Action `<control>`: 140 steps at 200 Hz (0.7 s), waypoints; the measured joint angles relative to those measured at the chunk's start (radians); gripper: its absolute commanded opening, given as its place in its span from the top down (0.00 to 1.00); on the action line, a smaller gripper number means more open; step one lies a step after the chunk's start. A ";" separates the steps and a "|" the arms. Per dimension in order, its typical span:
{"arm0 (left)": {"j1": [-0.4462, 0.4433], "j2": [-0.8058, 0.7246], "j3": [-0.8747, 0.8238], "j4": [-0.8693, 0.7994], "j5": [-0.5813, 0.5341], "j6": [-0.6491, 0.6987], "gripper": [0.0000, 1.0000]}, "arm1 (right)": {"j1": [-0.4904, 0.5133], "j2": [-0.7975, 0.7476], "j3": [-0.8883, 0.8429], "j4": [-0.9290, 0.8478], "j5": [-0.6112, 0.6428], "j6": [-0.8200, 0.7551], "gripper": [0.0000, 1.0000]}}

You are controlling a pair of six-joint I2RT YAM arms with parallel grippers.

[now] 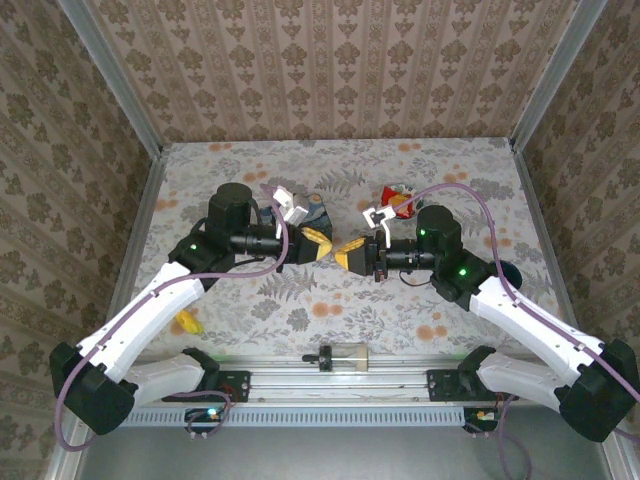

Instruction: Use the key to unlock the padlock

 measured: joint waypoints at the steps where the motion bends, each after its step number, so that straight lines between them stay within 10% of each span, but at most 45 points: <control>1: 0.000 0.000 0.000 0.000 0.000 0.000 1.00 | 0.000 0.000 0.000 0.000 0.000 0.000 0.92; 30: 0.000 -0.001 -0.002 0.001 -0.008 -0.006 0.99 | 0.000 0.000 0.000 -0.004 0.004 -0.012 1.00; 72: 0.015 -0.018 -0.044 0.061 -0.077 -0.073 0.39 | 0.000 -0.010 0.000 -0.039 0.064 -0.019 1.00; 140: 0.029 -0.129 -0.139 0.110 -0.507 -0.154 0.28 | -0.018 0.021 -0.001 -0.256 0.236 -0.013 1.00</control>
